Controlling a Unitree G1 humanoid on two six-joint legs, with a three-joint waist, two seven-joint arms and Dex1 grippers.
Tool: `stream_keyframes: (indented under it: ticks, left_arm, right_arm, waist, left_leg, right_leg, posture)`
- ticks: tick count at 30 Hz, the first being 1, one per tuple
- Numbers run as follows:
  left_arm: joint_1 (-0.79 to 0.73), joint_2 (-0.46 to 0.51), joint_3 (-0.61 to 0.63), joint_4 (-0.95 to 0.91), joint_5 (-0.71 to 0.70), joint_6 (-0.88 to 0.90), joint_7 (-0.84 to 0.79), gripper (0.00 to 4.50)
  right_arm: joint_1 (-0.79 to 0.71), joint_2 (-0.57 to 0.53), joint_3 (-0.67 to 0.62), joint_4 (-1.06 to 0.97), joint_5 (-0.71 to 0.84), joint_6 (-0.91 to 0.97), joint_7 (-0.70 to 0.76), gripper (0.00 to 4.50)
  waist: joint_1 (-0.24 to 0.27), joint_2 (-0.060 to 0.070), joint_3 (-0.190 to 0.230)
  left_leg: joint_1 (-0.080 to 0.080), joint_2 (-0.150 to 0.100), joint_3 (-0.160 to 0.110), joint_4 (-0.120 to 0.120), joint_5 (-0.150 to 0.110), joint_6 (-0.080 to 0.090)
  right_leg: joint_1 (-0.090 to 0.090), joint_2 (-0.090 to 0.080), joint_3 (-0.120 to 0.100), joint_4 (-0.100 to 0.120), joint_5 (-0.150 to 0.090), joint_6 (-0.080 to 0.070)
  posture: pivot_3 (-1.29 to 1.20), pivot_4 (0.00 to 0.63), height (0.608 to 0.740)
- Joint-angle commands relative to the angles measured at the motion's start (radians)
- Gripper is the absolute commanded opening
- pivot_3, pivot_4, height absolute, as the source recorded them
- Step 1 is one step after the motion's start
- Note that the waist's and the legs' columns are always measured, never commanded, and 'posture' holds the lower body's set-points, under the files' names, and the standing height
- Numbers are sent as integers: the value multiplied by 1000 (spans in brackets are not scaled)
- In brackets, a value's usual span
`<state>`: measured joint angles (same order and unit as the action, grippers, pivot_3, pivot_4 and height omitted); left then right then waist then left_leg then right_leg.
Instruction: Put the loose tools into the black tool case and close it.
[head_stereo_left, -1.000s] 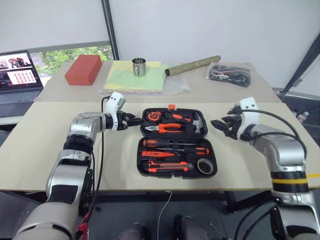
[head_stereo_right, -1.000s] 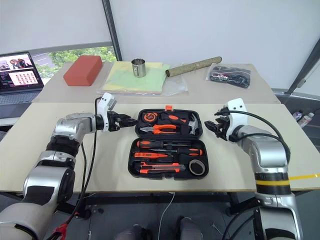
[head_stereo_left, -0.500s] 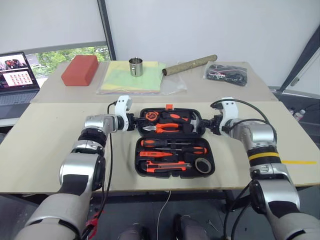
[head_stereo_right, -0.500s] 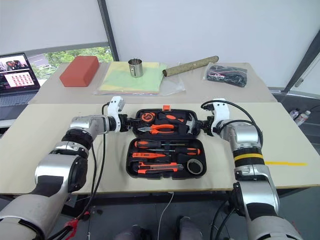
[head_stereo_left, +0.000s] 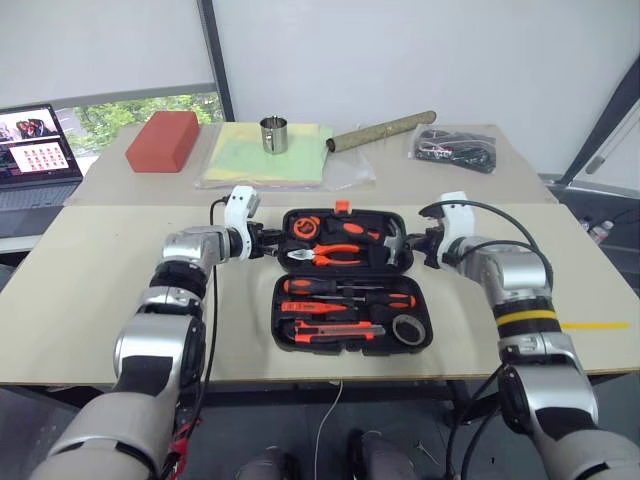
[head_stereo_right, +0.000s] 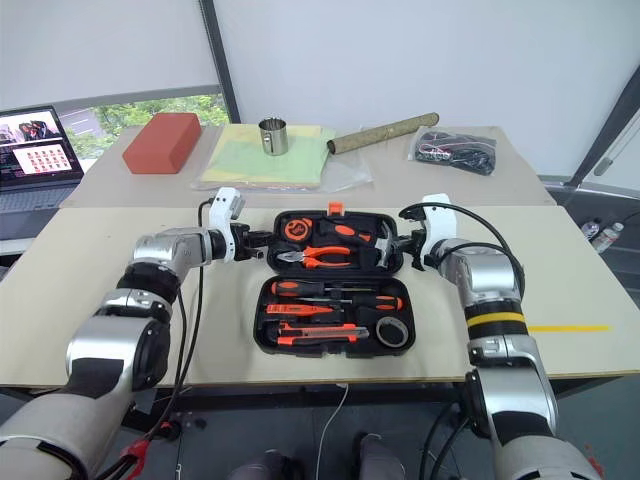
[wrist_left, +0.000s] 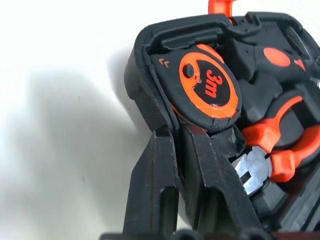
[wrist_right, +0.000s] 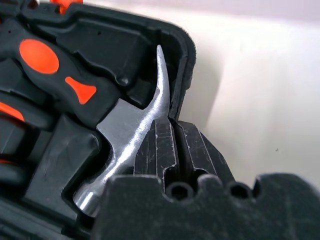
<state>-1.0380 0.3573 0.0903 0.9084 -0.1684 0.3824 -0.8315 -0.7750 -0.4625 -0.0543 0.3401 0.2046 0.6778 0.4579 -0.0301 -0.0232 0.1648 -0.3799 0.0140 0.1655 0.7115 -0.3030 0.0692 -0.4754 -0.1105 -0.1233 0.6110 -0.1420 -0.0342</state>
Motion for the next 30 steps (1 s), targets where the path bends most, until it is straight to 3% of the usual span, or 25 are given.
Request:
stream_keyframes:
  ticks: [1,7,14,18,21,25,27,30]
  left_arm:
    - [30,-10,26,-233,-44,-133,-4,74]
    - [233,24,-4,-532,-26,-230,7,74]
    - [446,74,-27,-743,-33,-205,9,74]
    - [519,93,8,-856,-92,-110,28,1354]
    - [552,152,47,-964,-222,126,-5,2441]
    - [627,450,115,-999,-473,519,-263,3715]
    - [611,519,90,-937,-466,519,-312,4437]
    - [471,516,-40,-722,-279,280,-345,4437]
  right_arm:
    - [50,-43,-41,-246,-41,-147,-37,0]
    - [294,-75,-58,-552,-85,-282,-63,0]
    - [549,-134,-44,-662,-144,-485,-3,0]
    - [659,-152,-98,-754,-99,-507,37,1267]
    - [759,-187,-178,-880,-22,-465,101,2308]
    - [1009,-307,-373,-1058,232,-307,332,3640]
    - [1108,-347,-419,-1101,308,-269,411,3692]
    - [1250,-406,-393,-1136,321,-242,517,3692]
  waist:
    - [1,0,0]
    - [1,0,0]
    - [3,0,0]
    - [9,0,0]
    - [18,0,1]
    - [19,-1,1]
    - [21,-1,1]
    - [45,2,-1]
  left_leg:
    - [-2,0,0,0,0,0]
    - [-6,0,1,-1,0,0]
    - [2,1,2,-1,0,0]
    - [10,1,2,-1,-1,-1]
    - [10,1,1,0,-1,-2]
    - [9,3,-2,-1,0,-3]
    - [11,5,-3,-1,0,-3]
    - [14,3,-5,-1,-3,-4]
  right_leg:
    - [-2,0,0,0,0,0]
    - [-7,3,0,0,0,0]
    - [-1,3,2,-2,-5,7]
    - [5,2,5,-2,-8,8]
    - [5,0,5,0,-8,8]
    - [4,1,7,2,-8,7]
    - [5,4,5,1,-10,4]
    - [9,3,2,1,-10,4]
  posture:
    - [0,150,740]
    - [0,150,740]
    - [0,150,740]
    - [0,150,740]
    - [0,150,740]
    - [0,150,740]
    - [0,150,740]
    - [0,150,740]
